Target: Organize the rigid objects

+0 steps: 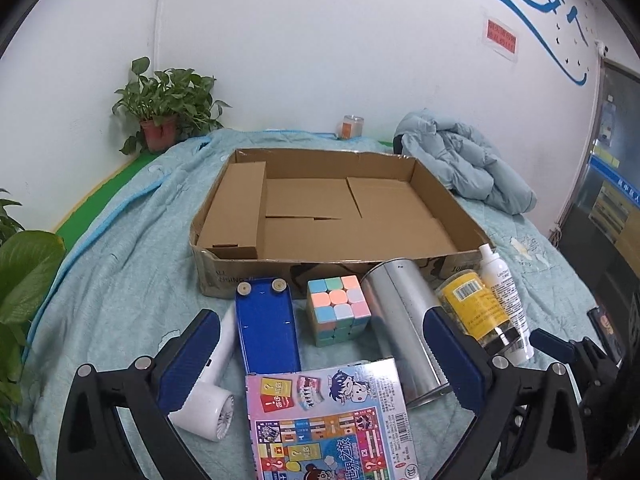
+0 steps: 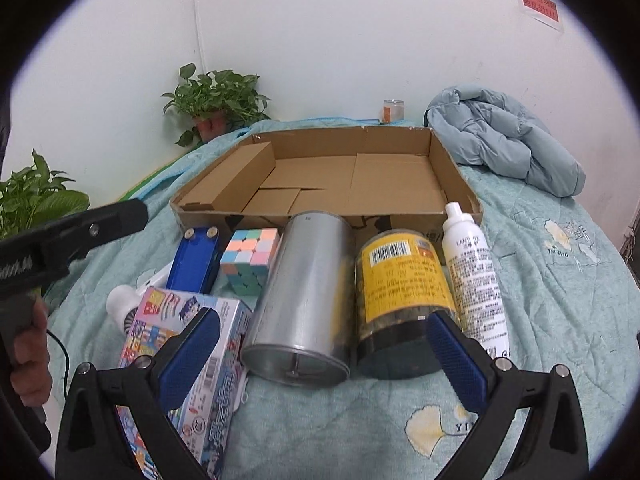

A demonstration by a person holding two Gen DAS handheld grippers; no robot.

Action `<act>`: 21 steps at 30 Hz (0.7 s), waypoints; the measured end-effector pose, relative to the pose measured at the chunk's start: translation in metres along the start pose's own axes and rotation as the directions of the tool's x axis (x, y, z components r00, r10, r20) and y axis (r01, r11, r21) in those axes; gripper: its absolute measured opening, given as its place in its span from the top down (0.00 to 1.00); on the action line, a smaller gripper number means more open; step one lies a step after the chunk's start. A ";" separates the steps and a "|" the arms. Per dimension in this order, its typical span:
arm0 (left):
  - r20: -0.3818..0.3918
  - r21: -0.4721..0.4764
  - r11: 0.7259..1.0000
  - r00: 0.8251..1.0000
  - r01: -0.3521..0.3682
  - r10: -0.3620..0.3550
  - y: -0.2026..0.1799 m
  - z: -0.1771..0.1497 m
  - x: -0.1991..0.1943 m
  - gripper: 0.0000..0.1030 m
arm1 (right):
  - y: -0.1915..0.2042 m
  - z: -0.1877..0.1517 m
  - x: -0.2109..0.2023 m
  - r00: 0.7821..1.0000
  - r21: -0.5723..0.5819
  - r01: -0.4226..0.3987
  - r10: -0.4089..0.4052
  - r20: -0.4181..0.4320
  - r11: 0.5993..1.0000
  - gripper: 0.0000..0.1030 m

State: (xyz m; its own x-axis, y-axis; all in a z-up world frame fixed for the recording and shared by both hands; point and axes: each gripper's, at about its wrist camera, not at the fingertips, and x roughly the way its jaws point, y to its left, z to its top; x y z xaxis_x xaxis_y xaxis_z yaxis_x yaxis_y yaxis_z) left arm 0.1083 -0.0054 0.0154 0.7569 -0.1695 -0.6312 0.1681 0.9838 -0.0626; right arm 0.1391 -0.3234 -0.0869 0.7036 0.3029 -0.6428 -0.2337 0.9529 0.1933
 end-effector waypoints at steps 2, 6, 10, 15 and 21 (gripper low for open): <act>-0.032 0.020 1.000 0.999 0.016 -0.015 -0.001 0.006 0.012 0.01 | 0.000 -0.006 0.001 1.000 -0.006 -0.009 0.009 -0.017 1.000 0.00; -0.145 0.044 0.995 0.986 0.088 -0.081 0.000 0.038 0.045 0.01 | 0.001 -0.016 0.008 0.998 -0.011 -0.035 0.035 -0.051 0.999 0.00; -0.090 0.056 0.993 0.991 0.101 -0.096 0.004 0.080 0.045 0.01 | 0.003 -0.020 0.020 0.994 -0.012 -0.061 0.060 -0.093 0.998 0.00; -0.044 0.062 0.987 0.988 0.150 -0.148 0.008 0.115 0.039 0.01 | 0.001 -0.013 0.025 0.991 0.009 -0.084 0.085 -0.106 0.996 0.00; -0.083 0.099 0.982 0.984 0.163 -0.155 0.002 0.131 0.050 0.01 | 0.011 -0.005 0.024 0.988 -0.006 -0.131 0.130 -0.082 0.991 0.00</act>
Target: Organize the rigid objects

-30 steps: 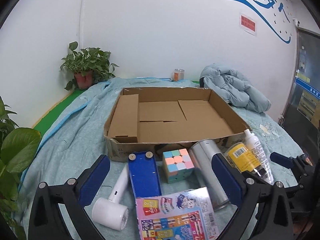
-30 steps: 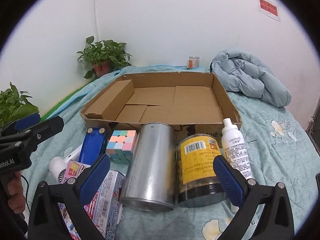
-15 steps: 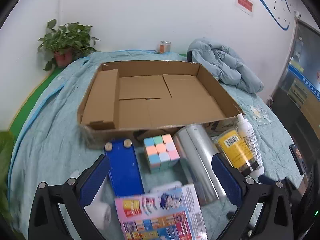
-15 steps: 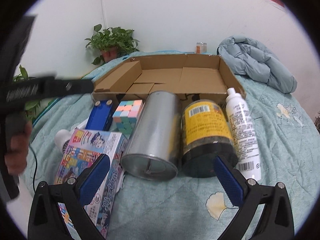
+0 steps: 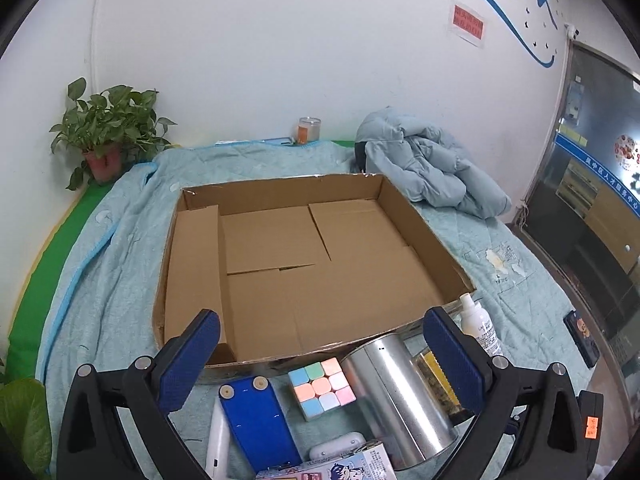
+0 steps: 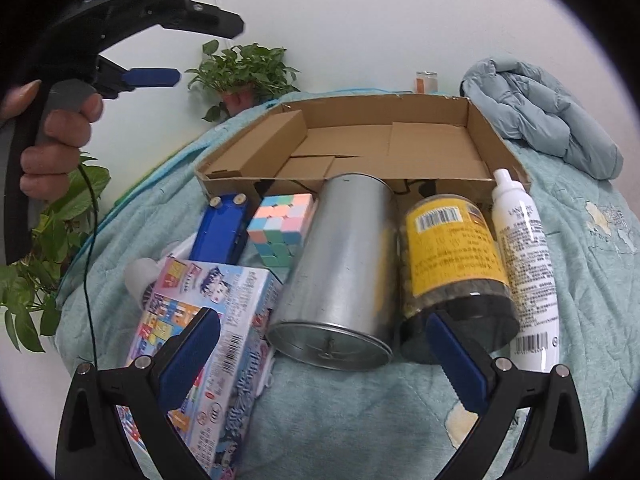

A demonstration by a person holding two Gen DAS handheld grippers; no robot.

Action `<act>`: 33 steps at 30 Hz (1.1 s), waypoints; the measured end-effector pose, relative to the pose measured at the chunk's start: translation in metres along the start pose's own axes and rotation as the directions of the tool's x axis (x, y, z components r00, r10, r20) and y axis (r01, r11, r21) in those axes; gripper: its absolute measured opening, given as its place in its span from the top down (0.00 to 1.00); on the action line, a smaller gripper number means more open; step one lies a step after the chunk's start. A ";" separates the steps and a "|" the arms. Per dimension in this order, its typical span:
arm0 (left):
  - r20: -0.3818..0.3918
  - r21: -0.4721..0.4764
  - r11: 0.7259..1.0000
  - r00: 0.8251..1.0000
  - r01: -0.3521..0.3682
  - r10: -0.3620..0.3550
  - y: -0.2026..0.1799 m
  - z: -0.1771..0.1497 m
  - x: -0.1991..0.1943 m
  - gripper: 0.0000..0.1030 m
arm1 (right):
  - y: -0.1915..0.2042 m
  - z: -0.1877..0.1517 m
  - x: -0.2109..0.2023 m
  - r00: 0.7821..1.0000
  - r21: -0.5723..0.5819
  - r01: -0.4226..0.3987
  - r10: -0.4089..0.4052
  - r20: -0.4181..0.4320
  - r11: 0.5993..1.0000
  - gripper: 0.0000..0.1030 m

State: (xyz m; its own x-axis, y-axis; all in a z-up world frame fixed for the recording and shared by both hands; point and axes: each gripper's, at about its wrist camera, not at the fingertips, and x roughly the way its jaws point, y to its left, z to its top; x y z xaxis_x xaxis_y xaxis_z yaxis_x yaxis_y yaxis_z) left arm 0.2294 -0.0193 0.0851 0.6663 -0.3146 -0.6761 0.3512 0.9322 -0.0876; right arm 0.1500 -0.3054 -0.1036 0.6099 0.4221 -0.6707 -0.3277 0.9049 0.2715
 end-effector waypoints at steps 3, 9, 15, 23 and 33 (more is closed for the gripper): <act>-0.050 0.046 0.999 0.999 0.012 -0.009 -0.016 0.001 0.015 0.01 | 0.001 -0.003 0.004 1.000 -0.013 -0.001 0.001 -0.028 1.000 0.00; -0.078 0.104 0.992 0.995 0.074 -0.066 -0.049 0.002 0.029 0.01 | -0.003 -0.008 -0.003 0.999 -0.047 0.020 -0.021 -0.032 0.999 0.00; -0.063 0.075 0.990 0.991 0.119 -0.115 -0.044 -0.024 0.014 0.01 | -0.005 -0.016 -0.008 0.999 -0.032 -0.035 0.034 -0.028 0.999 0.00; -0.042 -0.061 0.998 0.999 0.032 -0.035 0.015 -0.108 -0.018 0.01 | 0.021 -0.037 -0.016 0.978 -0.130 -0.207 0.202 -0.048 0.970 0.00; -0.187 -0.192 0.978 0.982 -0.075 0.039 0.059 -0.218 -0.039 0.01 | 0.042 -0.048 -0.011 0.956 -0.115 -0.289 0.280 -0.088 0.950 0.00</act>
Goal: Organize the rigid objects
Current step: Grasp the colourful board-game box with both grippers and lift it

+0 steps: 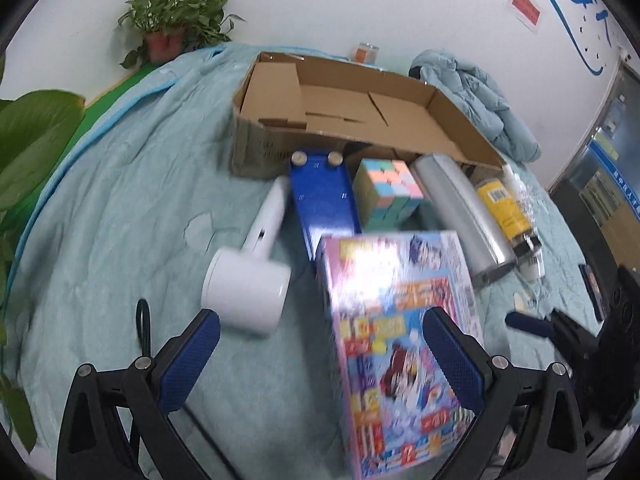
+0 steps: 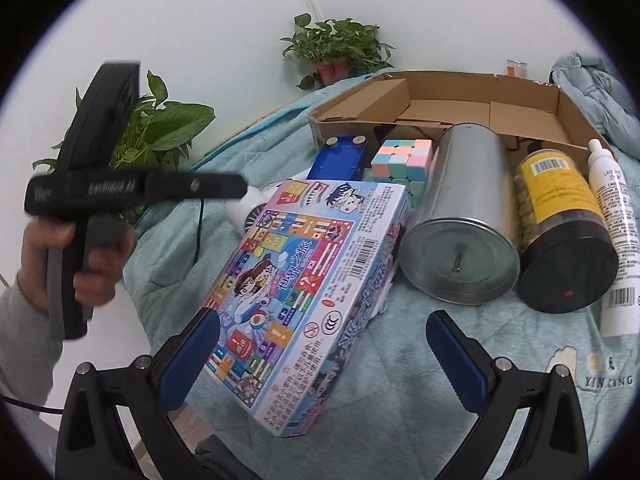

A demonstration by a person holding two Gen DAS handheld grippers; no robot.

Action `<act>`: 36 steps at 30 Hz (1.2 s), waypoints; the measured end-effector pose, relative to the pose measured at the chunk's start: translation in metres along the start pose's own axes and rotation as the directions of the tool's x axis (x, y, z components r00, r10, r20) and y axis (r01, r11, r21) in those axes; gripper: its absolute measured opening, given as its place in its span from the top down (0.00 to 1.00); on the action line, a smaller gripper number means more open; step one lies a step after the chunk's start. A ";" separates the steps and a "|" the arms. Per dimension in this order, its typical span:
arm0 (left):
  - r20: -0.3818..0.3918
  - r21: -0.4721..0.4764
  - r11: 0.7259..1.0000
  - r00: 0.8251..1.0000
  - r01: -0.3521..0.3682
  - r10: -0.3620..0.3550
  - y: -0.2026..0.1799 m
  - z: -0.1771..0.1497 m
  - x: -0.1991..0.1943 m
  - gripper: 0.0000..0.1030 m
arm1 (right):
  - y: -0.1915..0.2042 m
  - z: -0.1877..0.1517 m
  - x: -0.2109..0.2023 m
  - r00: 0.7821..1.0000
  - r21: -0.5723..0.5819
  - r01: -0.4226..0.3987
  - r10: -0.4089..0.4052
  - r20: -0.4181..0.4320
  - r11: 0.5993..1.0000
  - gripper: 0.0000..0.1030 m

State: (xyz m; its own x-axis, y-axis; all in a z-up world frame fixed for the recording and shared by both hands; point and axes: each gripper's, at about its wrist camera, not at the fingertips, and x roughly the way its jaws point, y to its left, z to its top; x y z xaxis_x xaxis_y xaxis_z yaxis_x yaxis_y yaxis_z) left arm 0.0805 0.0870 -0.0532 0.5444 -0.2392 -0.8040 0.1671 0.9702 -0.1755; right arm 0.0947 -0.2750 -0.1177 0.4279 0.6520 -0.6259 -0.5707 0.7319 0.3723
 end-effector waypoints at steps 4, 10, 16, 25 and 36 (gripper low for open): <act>-0.052 0.067 0.995 0.996 -0.070 0.074 0.009 0.002 -0.034 0.01 | 0.001 0.002 -0.008 0.999 -0.046 0.036 -0.037 -0.012 0.998 0.00; -0.056 0.067 0.993 0.993 -0.101 0.105 -0.006 0.023 -0.045 0.01 | 0.003 -0.001 -0.002 0.995 -0.063 0.095 -0.096 -0.002 0.993 0.00; 0.001 0.172 0.937 0.951 -0.304 0.309 -0.005 0.055 -0.090 0.02 | 0.017 -0.005 0.000 0.996 0.013 0.076 -0.077 0.045 0.997 0.00; -0.166 0.112 0.992 0.985 0.062 -0.043 -0.011 0.020 -0.011 0.01 | 0.027 -0.004 0.006 0.997 -0.044 0.064 -0.062 0.039 0.997 0.00; -0.200 -0.109 0.944 0.923 0.312 -0.328 0.006 -0.002 0.059 0.10 | 0.028 0.002 0.029 0.996 -0.093 0.057 -0.063 -0.065 0.994 0.00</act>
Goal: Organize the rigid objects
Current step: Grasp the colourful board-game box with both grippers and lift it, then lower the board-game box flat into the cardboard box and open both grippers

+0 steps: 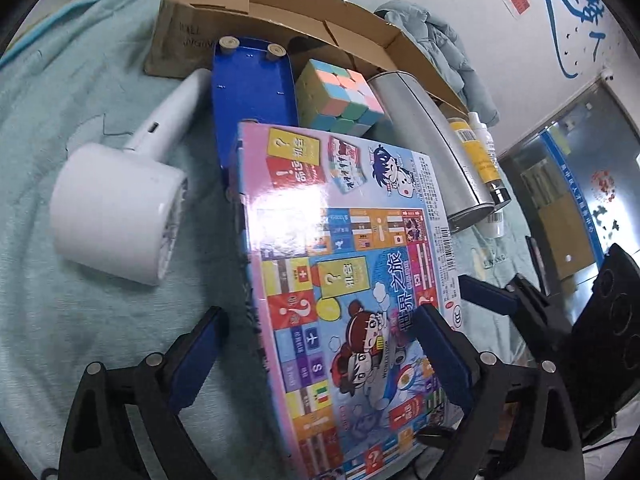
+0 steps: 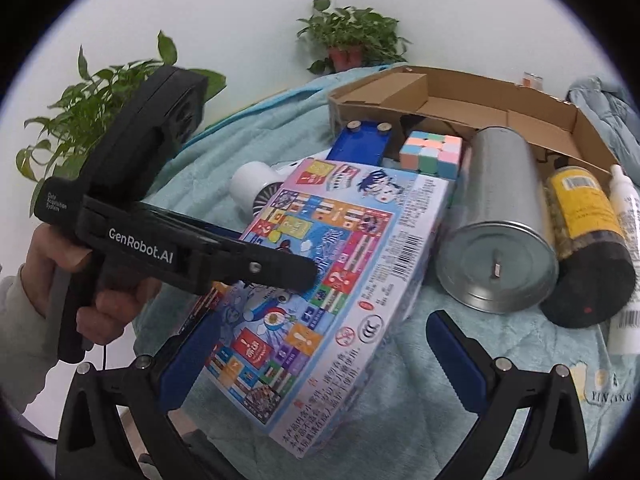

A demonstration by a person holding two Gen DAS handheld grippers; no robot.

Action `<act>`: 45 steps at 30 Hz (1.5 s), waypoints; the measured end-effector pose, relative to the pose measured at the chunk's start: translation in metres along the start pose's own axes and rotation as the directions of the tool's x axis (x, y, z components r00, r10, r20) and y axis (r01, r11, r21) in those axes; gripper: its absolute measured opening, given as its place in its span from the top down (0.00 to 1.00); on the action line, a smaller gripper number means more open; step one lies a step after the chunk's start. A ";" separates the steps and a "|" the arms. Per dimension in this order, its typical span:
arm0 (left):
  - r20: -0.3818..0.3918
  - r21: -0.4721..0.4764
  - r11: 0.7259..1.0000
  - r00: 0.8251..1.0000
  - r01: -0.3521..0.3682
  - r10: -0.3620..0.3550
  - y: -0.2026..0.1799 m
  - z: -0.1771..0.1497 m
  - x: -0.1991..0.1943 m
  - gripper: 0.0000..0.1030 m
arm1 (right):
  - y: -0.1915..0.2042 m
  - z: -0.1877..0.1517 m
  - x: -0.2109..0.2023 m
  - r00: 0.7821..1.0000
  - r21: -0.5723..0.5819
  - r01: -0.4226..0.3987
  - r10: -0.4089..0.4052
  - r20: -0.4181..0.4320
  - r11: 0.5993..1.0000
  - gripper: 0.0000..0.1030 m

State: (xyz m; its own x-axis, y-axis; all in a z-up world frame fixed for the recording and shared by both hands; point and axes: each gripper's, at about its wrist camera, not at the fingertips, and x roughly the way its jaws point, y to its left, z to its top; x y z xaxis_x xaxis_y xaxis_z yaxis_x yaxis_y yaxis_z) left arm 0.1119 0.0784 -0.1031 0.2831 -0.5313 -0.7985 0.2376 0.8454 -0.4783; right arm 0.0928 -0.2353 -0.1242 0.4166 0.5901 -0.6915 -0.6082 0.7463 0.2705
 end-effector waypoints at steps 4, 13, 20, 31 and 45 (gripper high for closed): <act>-0.010 -0.017 0.999 0.999 0.038 -0.038 0.000 -0.001 0.005 0.20 | -0.001 0.002 0.018 0.998 0.037 -0.005 0.008 -0.065 0.999 0.02; 0.033 0.025 0.997 0.997 -0.074 0.073 -0.025 -0.010 0.005 0.22 | 0.003 0.004 0.026 0.996 0.080 0.047 -0.040 -0.082 0.996 0.02; 0.050 0.016 0.996 0.995 -0.091 0.090 -0.024 -0.013 0.004 0.22 | 0.002 0.005 0.027 0.996 0.119 0.061 -0.053 -0.067 0.991 0.01; 0.211 0.140 0.972 0.965 -0.189 0.157 -0.080 -0.002 -0.031 0.22 | 0.008 0.030 -0.014 0.979 0.120 0.174 -0.185 0.091 0.977 0.05; 0.323 0.240 0.961 0.945 -0.138 0.055 -0.116 0.108 -0.058 0.22 | -0.042 0.109 -0.042 0.919 0.136 0.271 -0.298 0.258 0.953 0.06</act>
State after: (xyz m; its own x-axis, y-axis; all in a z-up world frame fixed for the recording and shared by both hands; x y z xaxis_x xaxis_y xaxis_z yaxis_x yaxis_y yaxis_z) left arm 0.1681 0.0057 0.0383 0.5808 -0.4728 -0.6627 0.4121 0.8728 -0.2616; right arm 0.1747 -0.2578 -0.0340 0.7385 0.3991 -0.5435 -0.3744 0.9131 0.1617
